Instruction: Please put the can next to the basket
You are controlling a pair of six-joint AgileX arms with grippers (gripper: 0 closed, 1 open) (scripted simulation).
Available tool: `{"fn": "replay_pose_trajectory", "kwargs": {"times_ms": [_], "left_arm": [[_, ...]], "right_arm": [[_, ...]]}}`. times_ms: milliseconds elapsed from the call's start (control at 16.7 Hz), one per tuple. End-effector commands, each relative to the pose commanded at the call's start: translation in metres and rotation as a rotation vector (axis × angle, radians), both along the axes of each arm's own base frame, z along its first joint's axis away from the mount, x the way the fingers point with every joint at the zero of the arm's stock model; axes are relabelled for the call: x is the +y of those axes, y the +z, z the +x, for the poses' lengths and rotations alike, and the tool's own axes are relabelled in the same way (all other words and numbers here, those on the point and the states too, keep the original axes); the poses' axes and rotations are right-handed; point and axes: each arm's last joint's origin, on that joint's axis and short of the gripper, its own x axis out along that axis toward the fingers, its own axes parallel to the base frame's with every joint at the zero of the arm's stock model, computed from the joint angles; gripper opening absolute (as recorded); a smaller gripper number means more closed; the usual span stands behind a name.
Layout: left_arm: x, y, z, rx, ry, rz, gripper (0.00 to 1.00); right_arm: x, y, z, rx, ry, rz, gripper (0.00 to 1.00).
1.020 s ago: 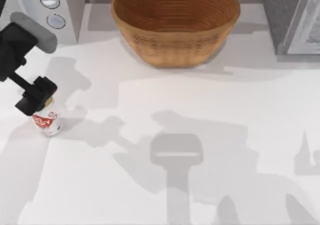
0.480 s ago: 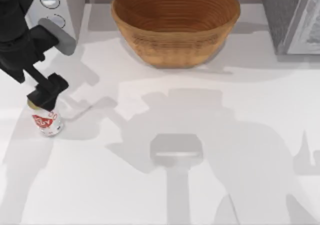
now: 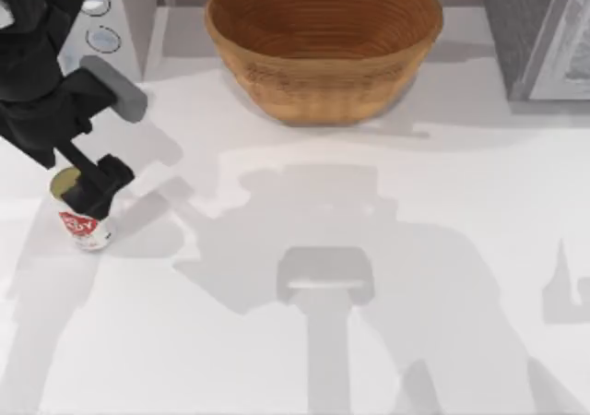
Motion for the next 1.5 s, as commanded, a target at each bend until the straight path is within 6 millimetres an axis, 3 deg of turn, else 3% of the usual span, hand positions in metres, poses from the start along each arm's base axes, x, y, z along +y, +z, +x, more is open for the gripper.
{"fn": "replay_pose_trajectory", "kwargs": {"times_ms": [240, 480, 1260, 1500], "left_arm": [[0.000, -0.029, -0.001, 0.003, -0.001, 0.000, 1.00], [0.000, -0.030, -0.001, 0.003, -0.001, 0.000, 1.00], [0.000, -0.030, -0.001, 0.003, -0.001, 0.000, 0.02], [0.000, -0.030, -0.001, 0.003, -0.001, 0.000, 0.00]], "right_arm": [[0.000, 0.000, 0.000, 0.000, 0.000, 0.000, 1.00], [0.000, 0.000, 0.000, 0.000, 0.000, 0.000, 1.00], [0.000, 0.000, 0.000, 0.000, 0.000, 0.000, 1.00], [0.000, 0.000, 0.000, 0.000, 0.000, 0.000, 1.00]]}}
